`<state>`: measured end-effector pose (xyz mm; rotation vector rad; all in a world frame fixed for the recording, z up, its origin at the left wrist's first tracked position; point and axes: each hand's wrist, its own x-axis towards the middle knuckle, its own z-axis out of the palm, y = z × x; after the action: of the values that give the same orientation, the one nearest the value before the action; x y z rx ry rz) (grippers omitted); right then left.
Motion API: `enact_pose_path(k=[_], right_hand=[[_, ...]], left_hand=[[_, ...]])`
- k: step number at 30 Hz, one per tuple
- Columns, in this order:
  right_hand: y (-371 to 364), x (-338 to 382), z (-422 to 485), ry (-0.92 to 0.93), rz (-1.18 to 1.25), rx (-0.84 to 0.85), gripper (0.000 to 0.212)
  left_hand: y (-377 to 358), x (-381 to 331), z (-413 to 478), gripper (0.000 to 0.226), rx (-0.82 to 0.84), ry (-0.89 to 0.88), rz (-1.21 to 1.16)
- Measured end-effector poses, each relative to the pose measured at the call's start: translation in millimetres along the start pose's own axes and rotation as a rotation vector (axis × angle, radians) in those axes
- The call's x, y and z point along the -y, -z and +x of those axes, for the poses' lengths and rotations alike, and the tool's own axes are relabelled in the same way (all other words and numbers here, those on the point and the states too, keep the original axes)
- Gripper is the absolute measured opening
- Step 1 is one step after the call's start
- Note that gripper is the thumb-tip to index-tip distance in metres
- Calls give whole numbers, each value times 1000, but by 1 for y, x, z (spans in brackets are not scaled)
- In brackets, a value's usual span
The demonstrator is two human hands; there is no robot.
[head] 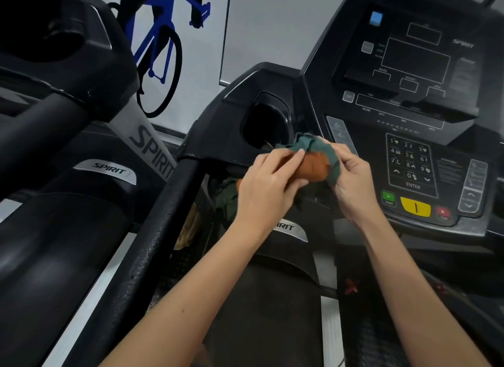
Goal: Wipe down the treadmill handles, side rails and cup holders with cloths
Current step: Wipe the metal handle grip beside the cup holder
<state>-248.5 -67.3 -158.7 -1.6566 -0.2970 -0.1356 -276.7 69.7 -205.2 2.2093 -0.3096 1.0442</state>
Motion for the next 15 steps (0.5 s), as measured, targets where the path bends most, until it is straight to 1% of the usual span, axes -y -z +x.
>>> enact_pose_path(k=[1, 2, 4, 8, 11, 12, 14, 15], right_hand=[[0, 0, 0, -1, 2, -2, 37], [0, 1, -1, -6, -6, -12, 39], [-1, 0, -2, -25, -36, -37, 35], [-5, 0, -2, 13, -75, -53, 30], [-5, -1, 0, 17, -39, -47, 20], [-5, -1, 1, -5, -19, -43, 19], [-5, 1, -1, -37, -11, -26, 21], [-4, 1, -1, -40, -18, -17, 23]], left_hand=[[0, -6, 9, 43, 19, 33, -14], [0, -11, 17, 43, 46, 75, -29], [2, -18, 30, 42, 138, 208, -110], [10, -14, 53, 22, 242, 473, -348], [10, 3, 70, 28, 420, 643, -473], [9, 8, 74, 27, 485, 709, -535], [5, 19, 76, 21, 602, 812, -595], [4, 25, 73, 21, 649, 838, -580]])
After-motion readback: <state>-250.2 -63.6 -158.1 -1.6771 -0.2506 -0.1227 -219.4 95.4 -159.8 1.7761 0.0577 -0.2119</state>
